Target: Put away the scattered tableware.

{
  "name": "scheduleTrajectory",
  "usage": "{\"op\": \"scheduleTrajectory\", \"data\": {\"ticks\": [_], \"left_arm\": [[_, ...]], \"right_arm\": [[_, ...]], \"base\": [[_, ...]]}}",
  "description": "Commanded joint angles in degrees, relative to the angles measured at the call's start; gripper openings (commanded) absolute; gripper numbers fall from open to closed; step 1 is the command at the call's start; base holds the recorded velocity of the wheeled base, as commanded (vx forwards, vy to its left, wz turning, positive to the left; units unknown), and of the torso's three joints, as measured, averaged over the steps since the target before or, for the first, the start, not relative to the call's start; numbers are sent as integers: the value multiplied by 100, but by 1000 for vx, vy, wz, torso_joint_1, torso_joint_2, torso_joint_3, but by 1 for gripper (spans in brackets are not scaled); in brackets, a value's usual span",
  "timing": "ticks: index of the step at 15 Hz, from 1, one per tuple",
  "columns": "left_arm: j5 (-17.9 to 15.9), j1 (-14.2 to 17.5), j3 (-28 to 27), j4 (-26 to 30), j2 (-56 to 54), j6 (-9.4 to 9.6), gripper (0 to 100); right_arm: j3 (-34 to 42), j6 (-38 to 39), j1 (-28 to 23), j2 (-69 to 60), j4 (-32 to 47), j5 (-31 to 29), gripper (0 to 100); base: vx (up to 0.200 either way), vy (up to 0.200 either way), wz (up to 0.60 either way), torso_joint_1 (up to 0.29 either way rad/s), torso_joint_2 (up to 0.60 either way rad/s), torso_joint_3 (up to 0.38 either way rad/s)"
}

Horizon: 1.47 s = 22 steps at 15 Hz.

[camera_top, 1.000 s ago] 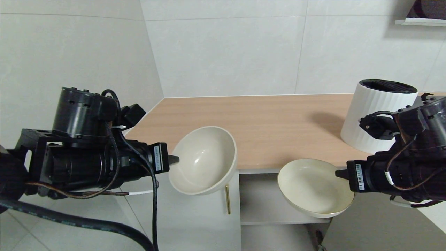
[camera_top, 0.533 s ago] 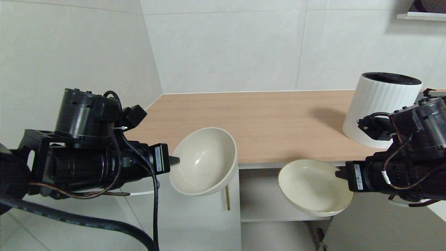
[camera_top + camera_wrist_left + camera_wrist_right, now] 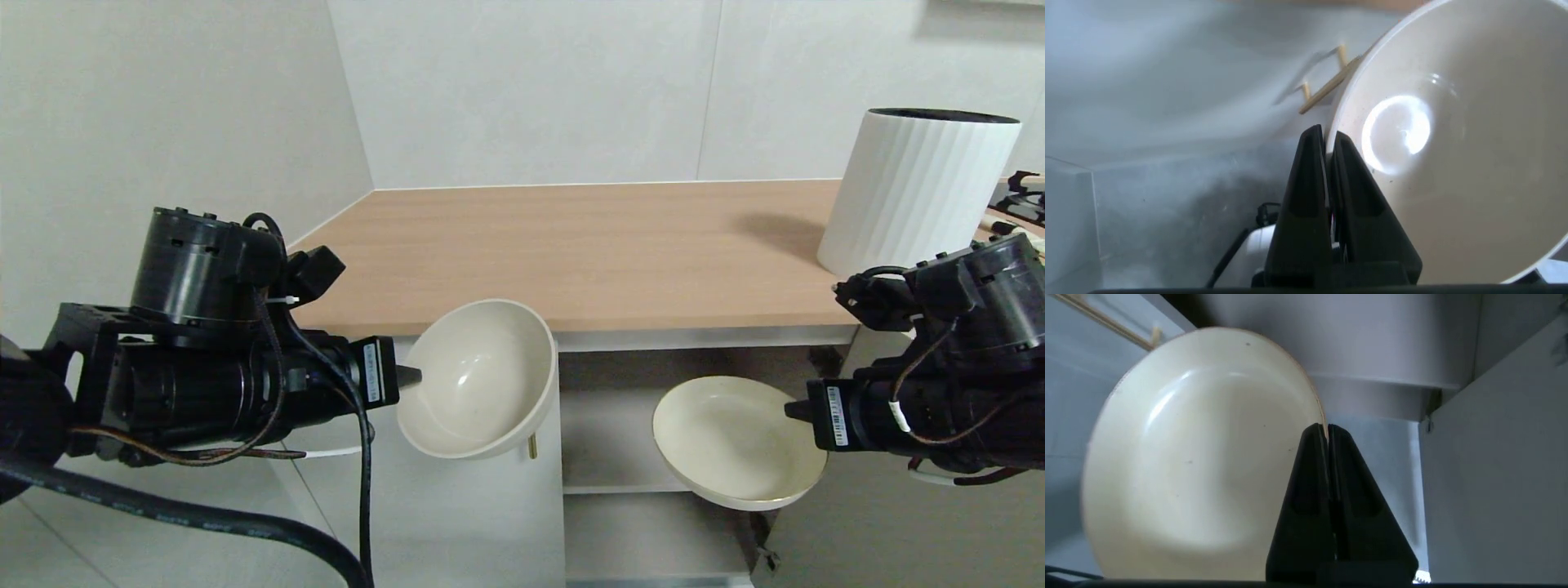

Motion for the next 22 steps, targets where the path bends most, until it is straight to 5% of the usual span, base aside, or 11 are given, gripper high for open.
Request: {"op": "scheduleTrajectory", "data": {"ticks": [1,7,14,22], "left_arm": [[1,-1,-1,-5,10,-1,0],[1,-1,-1,-5,10,-1,0],[1,-1,8,-5,37,-1,0],[1,-10,8,-5,46,-1,0]], "right_arm": [[7,1,2,42,1,3,0],[7,1,2,69,1,-5,0],[-11,1,2,306,-8,-5,0],[24,63,-552,2582,-1537,-14,0]], "base": [[0,0,0,-159,456,300],[0,0,0,-132,445,308],[0,0,0,-15,58,35],[0,0,0,0,0,0]]}}
